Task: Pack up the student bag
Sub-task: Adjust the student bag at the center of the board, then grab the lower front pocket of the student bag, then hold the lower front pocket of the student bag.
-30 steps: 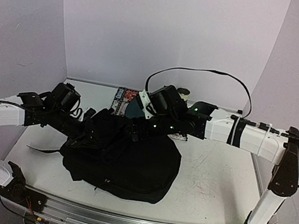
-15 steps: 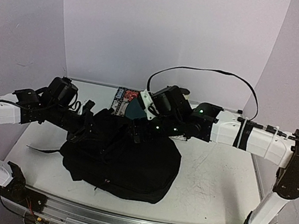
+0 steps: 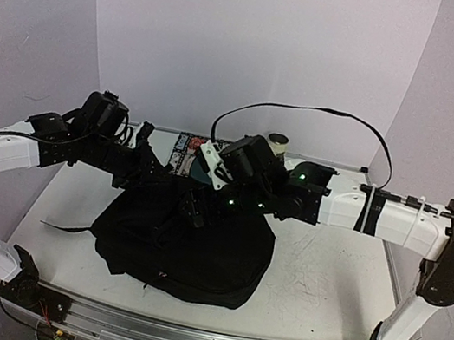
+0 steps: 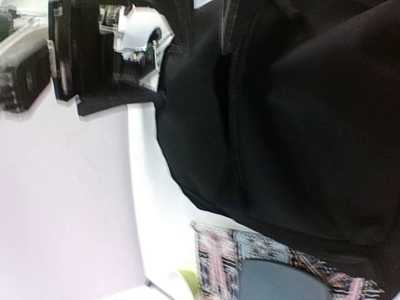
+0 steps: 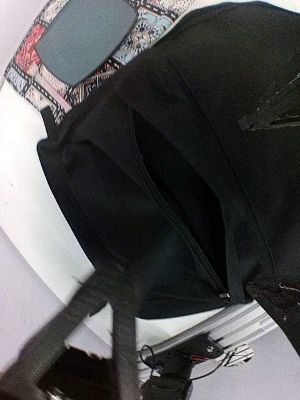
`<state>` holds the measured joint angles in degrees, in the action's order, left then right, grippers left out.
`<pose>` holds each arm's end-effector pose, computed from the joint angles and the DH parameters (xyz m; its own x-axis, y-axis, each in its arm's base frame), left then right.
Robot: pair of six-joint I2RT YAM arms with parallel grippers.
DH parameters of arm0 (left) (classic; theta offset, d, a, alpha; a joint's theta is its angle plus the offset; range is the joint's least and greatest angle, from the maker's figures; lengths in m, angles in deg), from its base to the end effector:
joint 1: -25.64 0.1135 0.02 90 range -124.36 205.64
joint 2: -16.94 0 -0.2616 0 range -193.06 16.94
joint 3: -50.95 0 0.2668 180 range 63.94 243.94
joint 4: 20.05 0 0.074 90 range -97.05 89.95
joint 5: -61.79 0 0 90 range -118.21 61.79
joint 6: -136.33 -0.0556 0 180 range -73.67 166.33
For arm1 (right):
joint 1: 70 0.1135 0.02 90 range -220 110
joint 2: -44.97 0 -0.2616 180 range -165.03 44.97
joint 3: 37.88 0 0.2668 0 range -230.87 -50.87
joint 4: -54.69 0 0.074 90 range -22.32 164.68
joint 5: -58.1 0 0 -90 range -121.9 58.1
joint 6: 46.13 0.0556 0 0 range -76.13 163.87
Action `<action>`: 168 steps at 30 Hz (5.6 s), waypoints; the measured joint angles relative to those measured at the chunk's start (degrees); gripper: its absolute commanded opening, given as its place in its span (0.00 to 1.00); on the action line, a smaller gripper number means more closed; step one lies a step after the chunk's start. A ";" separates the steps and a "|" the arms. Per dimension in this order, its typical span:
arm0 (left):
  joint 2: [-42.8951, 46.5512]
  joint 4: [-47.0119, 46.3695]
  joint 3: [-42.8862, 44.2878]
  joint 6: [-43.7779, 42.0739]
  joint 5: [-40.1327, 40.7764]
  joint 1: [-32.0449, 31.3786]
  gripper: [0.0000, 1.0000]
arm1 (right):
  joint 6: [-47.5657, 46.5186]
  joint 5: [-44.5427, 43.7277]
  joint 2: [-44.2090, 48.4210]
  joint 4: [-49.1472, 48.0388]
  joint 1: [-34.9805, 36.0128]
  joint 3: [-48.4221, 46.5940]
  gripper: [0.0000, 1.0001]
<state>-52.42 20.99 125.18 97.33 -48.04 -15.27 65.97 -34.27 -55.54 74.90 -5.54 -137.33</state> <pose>0.2110 -0.2078 0.3064 -0.9203 -0.1699 -0.3524 0.1713 0.6349 -0.7534 0.1983 0.4097 0.3188 -0.4778 -0.1281 -0.8691 -0.7610 0.5545 0.3367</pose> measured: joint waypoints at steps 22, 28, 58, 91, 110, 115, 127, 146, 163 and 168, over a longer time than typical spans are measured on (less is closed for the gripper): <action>3.35 8.78 -13.07 -1.89 8.58 0.35 0.27 | -4.99 0.24 -16.80 8.63 6.86 -21.46 0.65; -0.60 6.86 -13.07 -1.59 7.44 -3.04 0.26 | -3.26 -0.65 -15.89 9.01 6.79 -16.79 0.64; 2.71 6.95 -9.81 3.39 15.06 -12.01 0.42 | -6.56 -3.57 -8.47 18.82 7.65 -15.64 0.48; -2.19 8.71 -12.68 2.49 18.13 -12.01 0.33 | -3.31 -13.35 -9.91 26.44 5.83 -16.69 0.00; -1.92 9.54 -8.69 -1.91 20.05 -12.20 0.40 | 1.99 -0.60 -4.11 15.33 -0.82 -7.89 0.00; -0.78 7.17 -3.38 -4.90 20.69 -14.56 0.41 | 2.40 1.06 -4.11 13.75 -0.81 -7.88 0.00; -0.77 -12.36 -12.13 -8.15 22.09 -21.56 0.45 | 5.71 1.70 -4.11 10.35 -0.90 -4.86 0.00; -5.61 -34.25 -18.74 -24.06 28.62 -29.69 0.47 | 8.81 3.83 -3.30 8.15 -2.38 -2.86 0.00; -6.24 -37.56 -22.75 -25.78 32.89 -30.07 0.51 | 9.51 4.76 -2.25 6.38 -2.43 -1.11 0.00; -7.98 -39.59 -22.69 -26.08 32.12 -30.39 0.40 | 9.69 4.81 -2.25 6.46 -2.43 -1.09 0.00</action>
<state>-60.40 -18.60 102.49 71.25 -15.92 -45.67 75.66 -29.46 -57.79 81.36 -7.98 -138.42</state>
